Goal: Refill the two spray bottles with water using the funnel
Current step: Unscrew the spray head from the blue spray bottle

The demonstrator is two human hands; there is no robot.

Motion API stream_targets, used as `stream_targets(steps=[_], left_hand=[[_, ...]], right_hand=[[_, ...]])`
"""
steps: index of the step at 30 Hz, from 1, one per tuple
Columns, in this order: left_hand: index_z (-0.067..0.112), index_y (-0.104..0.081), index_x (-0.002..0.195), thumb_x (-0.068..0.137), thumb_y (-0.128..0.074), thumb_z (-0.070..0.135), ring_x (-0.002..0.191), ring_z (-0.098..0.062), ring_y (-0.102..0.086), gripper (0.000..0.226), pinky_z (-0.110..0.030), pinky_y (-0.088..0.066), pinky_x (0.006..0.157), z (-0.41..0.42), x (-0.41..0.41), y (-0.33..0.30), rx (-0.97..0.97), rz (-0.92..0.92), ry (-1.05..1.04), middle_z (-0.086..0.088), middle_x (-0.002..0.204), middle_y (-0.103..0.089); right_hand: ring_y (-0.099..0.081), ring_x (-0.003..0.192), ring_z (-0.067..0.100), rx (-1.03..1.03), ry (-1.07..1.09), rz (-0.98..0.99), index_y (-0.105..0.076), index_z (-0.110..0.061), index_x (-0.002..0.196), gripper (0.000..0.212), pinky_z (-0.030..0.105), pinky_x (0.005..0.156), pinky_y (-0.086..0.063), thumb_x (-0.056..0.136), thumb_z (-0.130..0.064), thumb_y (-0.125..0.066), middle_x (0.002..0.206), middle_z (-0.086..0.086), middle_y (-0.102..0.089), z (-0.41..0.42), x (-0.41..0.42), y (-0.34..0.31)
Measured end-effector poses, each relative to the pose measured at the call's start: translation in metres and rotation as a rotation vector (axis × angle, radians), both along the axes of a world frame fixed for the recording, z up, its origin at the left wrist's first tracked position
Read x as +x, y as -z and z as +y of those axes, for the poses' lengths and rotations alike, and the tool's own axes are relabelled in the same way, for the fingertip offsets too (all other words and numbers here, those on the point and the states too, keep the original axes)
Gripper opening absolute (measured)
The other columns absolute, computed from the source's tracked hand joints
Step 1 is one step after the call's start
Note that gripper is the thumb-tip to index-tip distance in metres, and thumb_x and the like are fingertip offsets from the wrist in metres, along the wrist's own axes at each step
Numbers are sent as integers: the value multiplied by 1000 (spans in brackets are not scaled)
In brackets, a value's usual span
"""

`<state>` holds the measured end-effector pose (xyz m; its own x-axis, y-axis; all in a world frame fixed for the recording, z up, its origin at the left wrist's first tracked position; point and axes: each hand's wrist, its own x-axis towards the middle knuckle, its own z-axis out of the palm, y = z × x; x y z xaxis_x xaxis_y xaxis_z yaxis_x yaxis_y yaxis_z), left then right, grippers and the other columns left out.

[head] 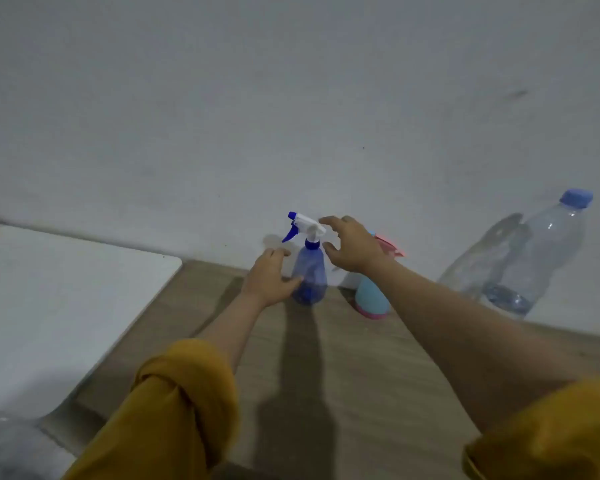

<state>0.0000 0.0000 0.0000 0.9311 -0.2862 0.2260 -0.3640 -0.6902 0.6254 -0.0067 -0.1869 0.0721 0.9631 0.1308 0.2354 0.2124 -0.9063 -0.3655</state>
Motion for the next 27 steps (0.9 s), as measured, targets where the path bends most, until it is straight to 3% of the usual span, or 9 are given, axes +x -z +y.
stream_targets(steps=[5,8,12,16,19,24,27], left_hand=[[14,-41,134,80,-70,36,113,-22,-53,65,-31,-48,89,-18,14,32,-76,1,-50,-7,130,-49],[15,-45,128,77,-74,31,106,-20,-57,61,-32,-50,89,-32,23,45,-182,-12,-72,-6,125,-52],[18,-45,122,74,-76,31,104,-20,-59,58,-37,-53,89,-52,32,58,-331,57,-197,-4,122,-56],[18,-43,118,71,-80,31,104,-21,-59,61,-37,-54,88,-65,33,63,-416,74,-203,-2,120,-58],[17,-43,118,70,-81,31,103,-20,-59,62,-34,-55,85,-70,27,60,-458,61,-201,-3,119,-58],[17,-46,116,68,-82,31,96,-8,-55,62,-11,-44,74,-75,-1,41,-524,-6,-130,4,113,-58],[20,-47,111,67,-82,27,90,-4,-57,57,-15,-49,70,-79,-33,36,-554,-12,-102,11,102,-57]], right_hand=[[-56,103,24,91,63,-123,-51,-17,131,42,29,83,-48,90,-19,-60,120,10,-53,5,19,30],[-58,100,21,229,76,-200,-58,-12,124,33,20,84,-46,91,-15,-60,116,12,-53,4,30,40],[-58,90,14,315,89,-232,-63,-10,117,26,5,74,-43,91,-11,-59,112,12,-61,4,38,48],[-62,92,20,400,141,-266,-68,-7,112,22,30,84,-54,91,-9,-59,107,13,-69,1,39,46],[-64,93,22,441,139,-277,-69,-7,110,22,34,85,-56,90,-8,-61,106,12,-69,-2,34,42],[-68,89,28,554,113,-304,-69,-7,109,21,40,80,-58,89,-8,-63,104,12,-68,-16,6,26],[-70,90,29,641,108,-296,-70,-10,106,19,38,79,-58,88,-10,-65,103,9,-69,-29,-28,20]])
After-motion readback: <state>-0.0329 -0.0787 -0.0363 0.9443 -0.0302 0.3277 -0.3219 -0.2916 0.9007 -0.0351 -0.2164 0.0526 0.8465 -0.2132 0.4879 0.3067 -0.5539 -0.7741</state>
